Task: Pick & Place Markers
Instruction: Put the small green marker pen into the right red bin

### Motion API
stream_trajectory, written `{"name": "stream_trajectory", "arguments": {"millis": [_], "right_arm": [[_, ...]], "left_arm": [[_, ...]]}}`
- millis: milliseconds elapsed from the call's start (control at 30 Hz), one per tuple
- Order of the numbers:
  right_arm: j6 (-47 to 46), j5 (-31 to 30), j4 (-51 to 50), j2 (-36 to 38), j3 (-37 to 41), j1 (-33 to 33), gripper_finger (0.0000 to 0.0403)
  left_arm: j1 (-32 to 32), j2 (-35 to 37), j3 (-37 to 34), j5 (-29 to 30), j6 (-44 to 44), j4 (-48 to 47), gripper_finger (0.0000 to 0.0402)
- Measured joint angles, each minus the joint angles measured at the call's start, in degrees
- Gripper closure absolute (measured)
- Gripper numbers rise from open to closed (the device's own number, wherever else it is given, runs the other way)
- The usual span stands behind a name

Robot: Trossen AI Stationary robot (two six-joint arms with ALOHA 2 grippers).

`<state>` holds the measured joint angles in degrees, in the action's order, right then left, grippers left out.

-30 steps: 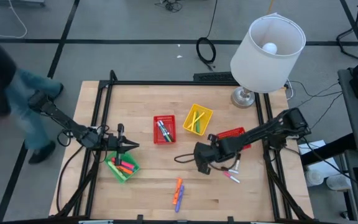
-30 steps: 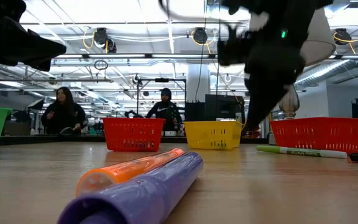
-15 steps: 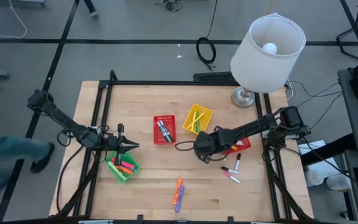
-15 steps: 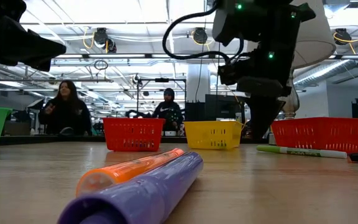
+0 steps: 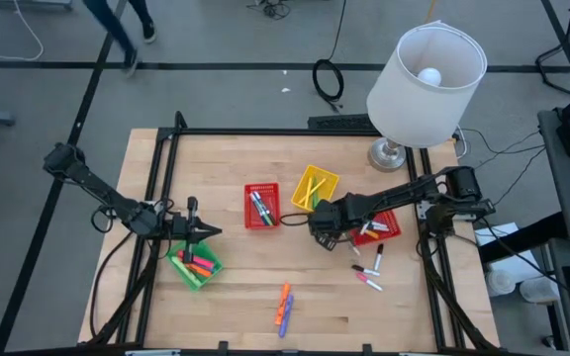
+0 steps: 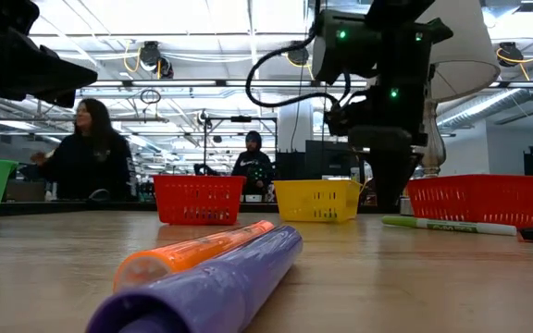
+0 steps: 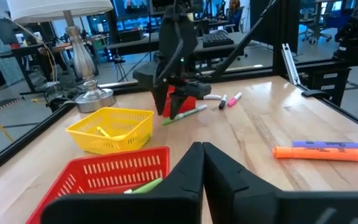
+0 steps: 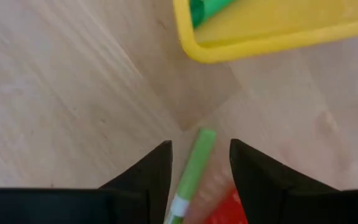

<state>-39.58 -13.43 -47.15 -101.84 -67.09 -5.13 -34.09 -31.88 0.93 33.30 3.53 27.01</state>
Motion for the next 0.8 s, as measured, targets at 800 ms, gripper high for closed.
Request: {"name": "stream_trajectory", "arguments": {"millis": [800], "right_arm": [[2.85,10.93,4.42,-4.89,-0.16,-2.88,0.0324]], "left_arm": [[0.0,0.0,0.0,-0.2,-0.92,0.0,0.0352]]}}
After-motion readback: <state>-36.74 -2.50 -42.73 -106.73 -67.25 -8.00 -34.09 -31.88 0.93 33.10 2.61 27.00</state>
